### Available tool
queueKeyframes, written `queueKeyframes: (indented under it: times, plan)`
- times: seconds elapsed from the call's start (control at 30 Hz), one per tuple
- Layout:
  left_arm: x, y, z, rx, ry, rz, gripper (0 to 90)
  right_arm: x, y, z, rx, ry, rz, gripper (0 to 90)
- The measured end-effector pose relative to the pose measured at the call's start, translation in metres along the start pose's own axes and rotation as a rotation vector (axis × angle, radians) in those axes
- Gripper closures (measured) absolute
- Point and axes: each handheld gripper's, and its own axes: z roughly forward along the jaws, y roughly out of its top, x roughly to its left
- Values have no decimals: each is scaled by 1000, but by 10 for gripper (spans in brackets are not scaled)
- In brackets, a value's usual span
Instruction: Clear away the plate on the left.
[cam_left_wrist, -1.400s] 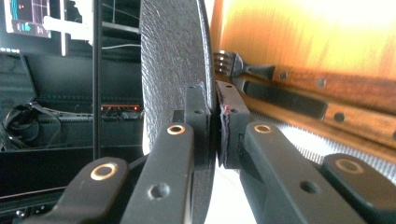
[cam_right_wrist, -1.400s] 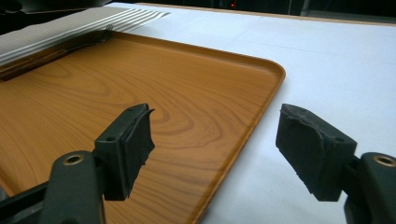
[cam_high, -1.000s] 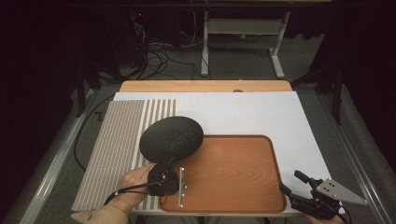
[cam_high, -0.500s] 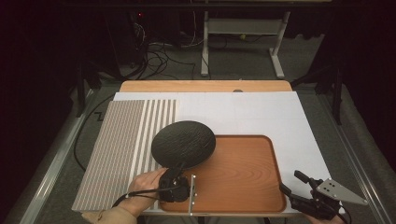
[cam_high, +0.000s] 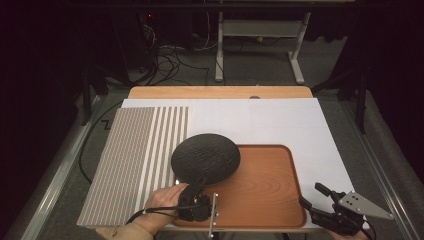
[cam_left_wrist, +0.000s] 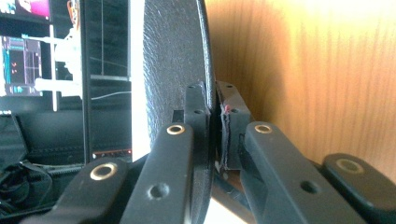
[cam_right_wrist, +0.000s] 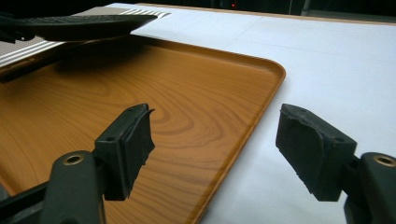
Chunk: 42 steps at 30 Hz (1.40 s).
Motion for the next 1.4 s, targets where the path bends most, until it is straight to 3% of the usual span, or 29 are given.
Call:
queueKeyframes:
  times: [0.23, 0.47, 0.5, 0.53, 0.7, 0.9, 0.97, 1.4]
  plan:
    - [-5, 7, 0, -30, 2, 1, 809, 0, 0, 0, 1, 0, 0, 273]
    - [-9, 17, 0, -42, -10, 32, 808, 0, 0, 0, 1, 1, 1, 273]
    - [-11, 18, 1, -61, -9, 19, 809, 0, 0, 0, 2, 0, 2, 273]
    - [-10, 20, 0, -47, -12, 36, 808, 0, 0, 0, 1, 0, 4, 273]
    - [-14, 26, 0, -66, -10, 53, 809, 0, 0, 0, 2, 2, 2, 273]
    - [-18, 34, 2, -90, -21, 47, 808, 0, 0, 0, 2, 2, 3, 273]
    - [-19, 37, 1, -79, -21, 71, 810, 0, 0, 0, 1, 2, 4, 273]
    - [-28, 49, 5, -99, -37, 103, 812, 0, 0, 0, 1, 2, 3, 273]
